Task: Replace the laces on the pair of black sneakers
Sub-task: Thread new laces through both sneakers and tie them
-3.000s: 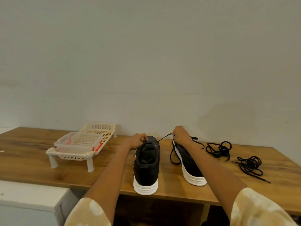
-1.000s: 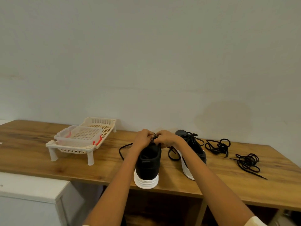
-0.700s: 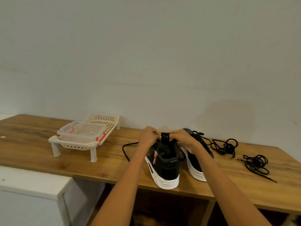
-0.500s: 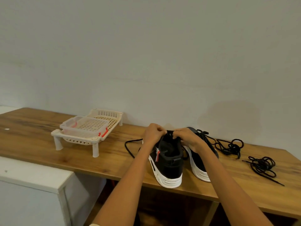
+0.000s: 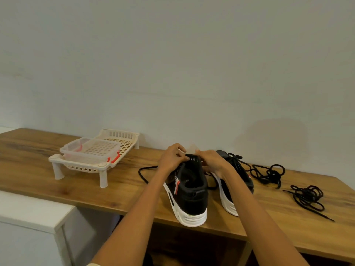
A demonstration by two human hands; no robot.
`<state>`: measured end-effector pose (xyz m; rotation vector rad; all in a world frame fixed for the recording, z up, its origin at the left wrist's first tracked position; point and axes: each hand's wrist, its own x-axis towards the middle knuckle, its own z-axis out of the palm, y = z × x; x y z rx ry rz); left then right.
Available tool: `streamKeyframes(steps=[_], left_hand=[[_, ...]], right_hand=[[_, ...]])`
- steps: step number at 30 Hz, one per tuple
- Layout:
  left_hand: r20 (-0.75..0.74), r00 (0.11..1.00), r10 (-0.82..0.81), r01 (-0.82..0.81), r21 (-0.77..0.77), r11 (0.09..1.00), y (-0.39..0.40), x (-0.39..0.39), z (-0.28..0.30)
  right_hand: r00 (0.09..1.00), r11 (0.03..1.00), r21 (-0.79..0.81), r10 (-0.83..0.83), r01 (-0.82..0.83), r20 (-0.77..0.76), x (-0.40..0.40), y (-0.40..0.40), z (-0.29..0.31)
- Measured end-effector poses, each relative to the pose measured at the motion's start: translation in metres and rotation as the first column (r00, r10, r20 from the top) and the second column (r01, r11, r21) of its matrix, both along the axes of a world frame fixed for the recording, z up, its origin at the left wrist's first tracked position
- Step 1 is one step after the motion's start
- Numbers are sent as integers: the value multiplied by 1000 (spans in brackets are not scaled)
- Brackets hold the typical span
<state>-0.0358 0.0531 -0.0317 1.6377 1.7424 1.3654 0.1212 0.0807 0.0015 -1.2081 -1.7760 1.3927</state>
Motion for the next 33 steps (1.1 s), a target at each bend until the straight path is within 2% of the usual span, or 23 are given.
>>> streamKeyframes(steps=[4, 11, 13, 15, 17, 20, 22, 24, 25, 26, 27, 28, 29, 30, 31, 32, 33], left_hand=[[-27, 997, -75, 75, 4, 997, 2, -7, 2], [-157, 978, -135, 128, -56, 990, 2, -10, 9], [-126, 984, -128, 117, -91, 989, 1, -9, 13], [-84, 994, -72, 62, -120, 991, -2, -5, 17], [-178, 984, -10, -15, -138, 990, -2, -4, 19], [-338, 941, -30, -35, -185, 982, -1, -5, 18], [-365, 927, -85, -9, -249, 968, -1, -9, 20], [-337, 934, -118, 17, -286, 958, -1, -11, 22], [-351, 928, -125, 24, -277, 961, -1, -11, 22], [-390, 915, -103, 6, -241, 970, 1, -10, 23], [-407, 912, -53, -22, -177, 984, 2, -8, 23], [-346, 938, 29, -61, -83, 995, 3, -7, 25], [-189, 977, 104, -102, 15, 995, 4, -5, 30], [5, 989, 150, -149, 112, 982, 5, -3, 35], [163, 975, 154, -183, 181, 966, 5, -2, 41], [244, 961, 131, -189, 230, 955, 4, 2, 47], [273, 957, 99, -171, 255, 952, 2, 5, 52]], right_hand=[[987, 996, 51, 69, -77, 142, -2, 3, 7], [984, 980, 200, -36, 1, 173, -13, 9, 3], [991, 976, 206, -95, 73, 99, -17, 12, 5], [977, 984, 67, -155, 167, -150, -18, 16, 12], [858, 981, -74, -191, 177, -476, -17, 21, 23], [523, 976, -173, -218, 135, -824, -9, 21, 42], [326, 975, -192, -220, 115, -919, -3, 21, 50], [238, 974, -186, -213, 129, -948, 0, 21, 51], [252, 974, -174, -206, 145, -945, 0, 21, 49], [309, 972, -159, -206, 171, -928, 0, 24, 44], [445, 969, -109, -200, 222, -873, 1, 26, 38], [664, 961, 15, -181, 277, -726, 2, 29, 31], [873, 947, 190, -143, 257, -467, 2, 31, 23], [980, 934, 330, -79, 137, -184, 1, 30, 17], [1000, 928, 373, 7, -17, 28, -2, 27, 12], [987, 922, 364, 88, -132, 137, -6, 22, 7], [977, 916, 353, 141, -191, 162, -10, 19, 5]])
